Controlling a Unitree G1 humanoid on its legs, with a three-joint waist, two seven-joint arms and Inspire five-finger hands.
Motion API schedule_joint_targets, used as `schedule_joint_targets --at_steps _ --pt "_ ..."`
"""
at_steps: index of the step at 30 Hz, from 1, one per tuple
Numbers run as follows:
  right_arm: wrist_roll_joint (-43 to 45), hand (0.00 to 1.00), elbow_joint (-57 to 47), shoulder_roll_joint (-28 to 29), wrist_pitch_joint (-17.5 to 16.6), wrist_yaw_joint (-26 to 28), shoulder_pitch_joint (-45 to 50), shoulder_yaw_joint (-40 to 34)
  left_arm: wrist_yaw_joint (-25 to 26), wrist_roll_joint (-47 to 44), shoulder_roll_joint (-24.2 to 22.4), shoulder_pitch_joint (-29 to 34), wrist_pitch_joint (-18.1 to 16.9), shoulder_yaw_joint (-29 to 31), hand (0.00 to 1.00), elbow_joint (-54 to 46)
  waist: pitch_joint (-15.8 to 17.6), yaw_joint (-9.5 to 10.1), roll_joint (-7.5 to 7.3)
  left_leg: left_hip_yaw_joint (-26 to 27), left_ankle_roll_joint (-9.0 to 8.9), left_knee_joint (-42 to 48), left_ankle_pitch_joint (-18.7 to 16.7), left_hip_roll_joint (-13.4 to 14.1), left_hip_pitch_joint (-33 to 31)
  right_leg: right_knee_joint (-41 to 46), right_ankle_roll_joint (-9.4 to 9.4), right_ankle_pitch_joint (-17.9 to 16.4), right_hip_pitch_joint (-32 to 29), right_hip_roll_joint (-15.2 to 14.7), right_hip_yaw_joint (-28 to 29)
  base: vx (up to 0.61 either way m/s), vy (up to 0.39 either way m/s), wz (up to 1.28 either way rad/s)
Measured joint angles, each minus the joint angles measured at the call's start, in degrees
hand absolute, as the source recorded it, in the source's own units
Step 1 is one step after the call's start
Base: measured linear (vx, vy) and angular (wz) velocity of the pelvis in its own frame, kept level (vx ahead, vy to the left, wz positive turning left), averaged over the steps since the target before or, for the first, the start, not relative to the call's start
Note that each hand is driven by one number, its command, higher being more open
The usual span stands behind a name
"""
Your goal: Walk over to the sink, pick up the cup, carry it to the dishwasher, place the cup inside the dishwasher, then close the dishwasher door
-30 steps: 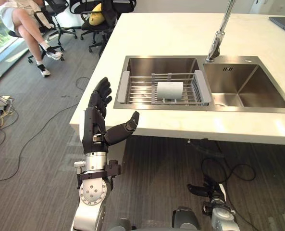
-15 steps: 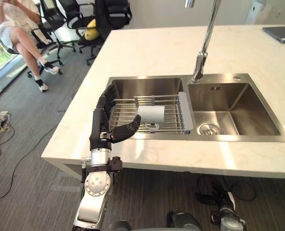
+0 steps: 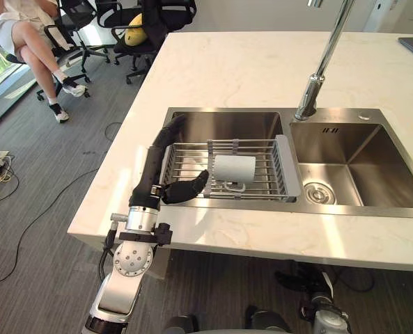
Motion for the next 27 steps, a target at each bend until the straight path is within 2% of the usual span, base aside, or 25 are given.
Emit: schedule_joint_targets --at_steps 7,13,22,27 --pt "0.0 0.9 4.1 -0.1 0.1 0.1 0.1 0.0 -0.9 1.3 3.1 -3.6 0.4 0.0 0.9 7.4 -0.7 -1.07 -0.1 0.0 -0.01 -3.6 1.7 0.0 0.7 -2.8 -0.12 2.0 -0.3 0.9 1.1 0.0 -0.012 -0.11" --pt "-0.1 0.9 5.7 -0.2 0.2 0.4 -0.1 0.0 -1.3 3.3 6.7 -7.0 0.8 0.1 0.9 13.0 -0.7 -2.14 -0.07 0.1 0.69 -5.2 3.1 -0.4 0.2 -9.9 0.34 7.1 1.6 1.1 1.4 -0.03 0.032 -0.05" --pt "-0.5 0.9 5.8 -0.2 0.2 0.6 0.1 1.2 -1.3 5.8 9.2 -8.9 0.9 0.1 0.9 14.5 -0.7 -3.08 -0.05 0.5 1.01 -6.9 4.6 -1.4 -0.3 -18.6 0.21 12.7 3.5 0.7 2.2 -0.07 0.024 -0.06" --pt "-0.5 0.9 5.8 -0.3 0.2 0.6 0.1 1.6 -1.3 7.1 9.8 -11.8 0.9 -0.8 0.9 16.3 -0.7 -3.73 -0.03 0.5 0.97 -7.4 4.7 -1.7 -0.3 -21.2 0.75 14.5 4.1 0.7 2.8 -0.01 0.003 -0.08"
